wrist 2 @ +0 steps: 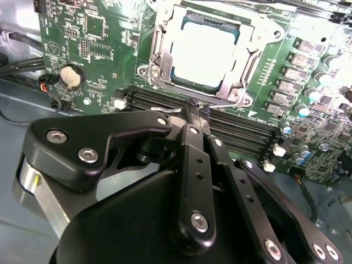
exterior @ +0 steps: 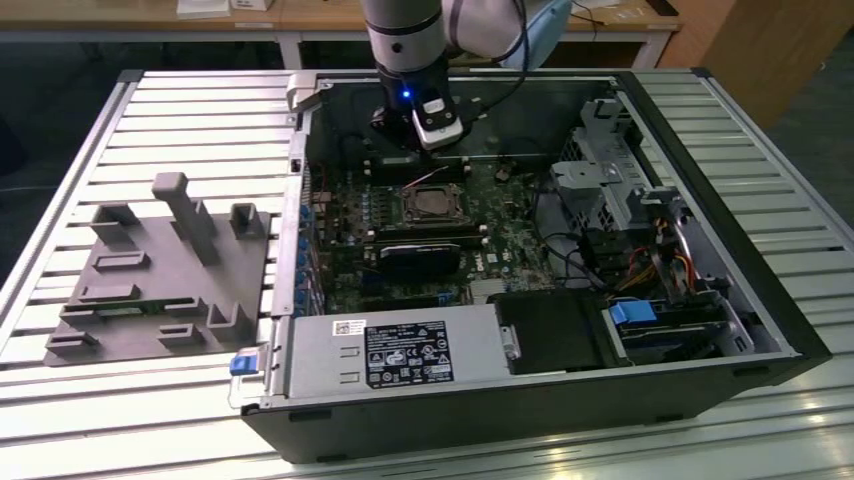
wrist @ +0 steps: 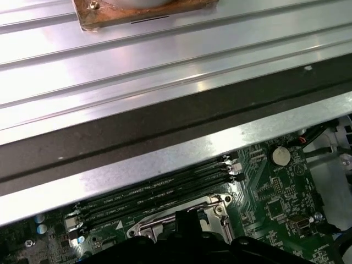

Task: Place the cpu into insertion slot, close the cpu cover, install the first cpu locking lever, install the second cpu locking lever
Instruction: 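Install the first cpu locking lever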

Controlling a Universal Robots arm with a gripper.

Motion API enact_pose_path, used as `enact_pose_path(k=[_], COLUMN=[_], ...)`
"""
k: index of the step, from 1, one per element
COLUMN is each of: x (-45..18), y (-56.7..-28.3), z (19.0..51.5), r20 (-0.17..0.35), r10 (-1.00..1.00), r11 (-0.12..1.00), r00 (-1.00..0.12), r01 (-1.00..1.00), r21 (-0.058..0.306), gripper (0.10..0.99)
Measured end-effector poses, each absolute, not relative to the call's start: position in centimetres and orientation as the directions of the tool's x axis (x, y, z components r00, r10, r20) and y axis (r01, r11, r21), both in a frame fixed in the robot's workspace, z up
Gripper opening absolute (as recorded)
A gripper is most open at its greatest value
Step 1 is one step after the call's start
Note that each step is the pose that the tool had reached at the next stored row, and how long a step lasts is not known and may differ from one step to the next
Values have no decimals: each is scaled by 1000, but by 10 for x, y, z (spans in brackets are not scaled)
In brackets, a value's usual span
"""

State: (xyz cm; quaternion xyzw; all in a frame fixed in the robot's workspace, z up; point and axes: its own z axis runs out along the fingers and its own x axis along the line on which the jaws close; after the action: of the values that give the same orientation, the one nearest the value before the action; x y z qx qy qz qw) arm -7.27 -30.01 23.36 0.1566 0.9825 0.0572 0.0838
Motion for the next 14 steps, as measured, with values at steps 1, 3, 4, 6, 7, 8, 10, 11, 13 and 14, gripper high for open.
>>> enact_pose_path(k=[1,3,4,6,7,8,10,11,13,14], x=[-73,-72,-72,-72,-72,-71,-69,-68,-67,-67], y=[-300,-299,-299,-298,-298,-298,-297,-296,-295,-294], z=[234,233,232,231,231,230,229,229,228,227], r20=[-147,-147,-147,-147,-147,-147,-147,-147,-147,-147], r10=[317,315,311,301,297,294,291,291,291,291], r11=[944,945,946,949,951,951,952,952,952,952], r00=[-937,-938,-939,-942,-943,-944,-945,-946,-945,-945], r01=[298,295,291,282,278,275,271,271,272,272], r21=[139,139,139,139,139,139,139,139,139,139], gripper=[102,102,102,102,102,102,102,102,102,102])
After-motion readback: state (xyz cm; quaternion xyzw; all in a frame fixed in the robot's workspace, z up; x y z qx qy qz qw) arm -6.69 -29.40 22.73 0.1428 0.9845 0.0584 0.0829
